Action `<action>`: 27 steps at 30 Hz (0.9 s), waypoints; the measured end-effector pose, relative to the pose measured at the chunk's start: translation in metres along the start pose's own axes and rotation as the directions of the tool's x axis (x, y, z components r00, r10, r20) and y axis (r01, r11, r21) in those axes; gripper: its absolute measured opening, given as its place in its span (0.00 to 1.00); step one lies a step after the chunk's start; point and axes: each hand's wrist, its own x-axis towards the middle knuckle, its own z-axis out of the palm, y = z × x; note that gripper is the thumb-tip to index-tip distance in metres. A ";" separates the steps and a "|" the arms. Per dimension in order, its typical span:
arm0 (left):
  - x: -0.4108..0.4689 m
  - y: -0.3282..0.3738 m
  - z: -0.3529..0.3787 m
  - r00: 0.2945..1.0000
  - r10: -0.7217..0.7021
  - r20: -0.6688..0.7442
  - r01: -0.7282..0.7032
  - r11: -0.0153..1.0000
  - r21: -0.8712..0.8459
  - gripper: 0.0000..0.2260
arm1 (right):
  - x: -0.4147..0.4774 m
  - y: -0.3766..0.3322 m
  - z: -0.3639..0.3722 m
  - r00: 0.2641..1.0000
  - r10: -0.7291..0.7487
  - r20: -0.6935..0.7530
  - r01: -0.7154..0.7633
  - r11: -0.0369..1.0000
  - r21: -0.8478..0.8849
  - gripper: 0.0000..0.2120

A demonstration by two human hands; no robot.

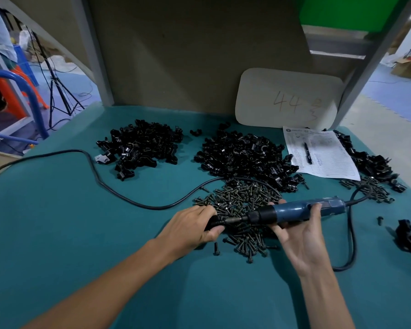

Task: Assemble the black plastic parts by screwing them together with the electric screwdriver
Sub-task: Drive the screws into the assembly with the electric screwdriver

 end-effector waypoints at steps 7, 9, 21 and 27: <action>0.000 0.001 -0.001 1.000 -0.010 0.020 0.010 1.000 0.000 0.16 | 0.000 0.001 -0.001 1.000 -0.008 0.003 0.008 1.000 -0.011 0.27; -0.001 0.001 -0.001 1.000 -0.002 0.023 0.002 1.000 0.008 0.16 | -0.001 0.002 -0.001 1.000 -0.003 0.007 0.003 1.000 -0.022 0.27; 0.000 0.005 -0.002 0.976 0.138 -0.167 -0.103 0.974 0.203 0.19 | -0.002 0.002 -0.005 0.997 -0.063 -0.037 0.057 0.987 -0.147 0.31; -0.001 0.004 -0.001 0.977 0.129 -0.170 -0.097 0.977 0.188 0.21 | -0.005 0.004 -0.005 0.997 -0.067 -0.039 0.060 0.985 -0.160 0.27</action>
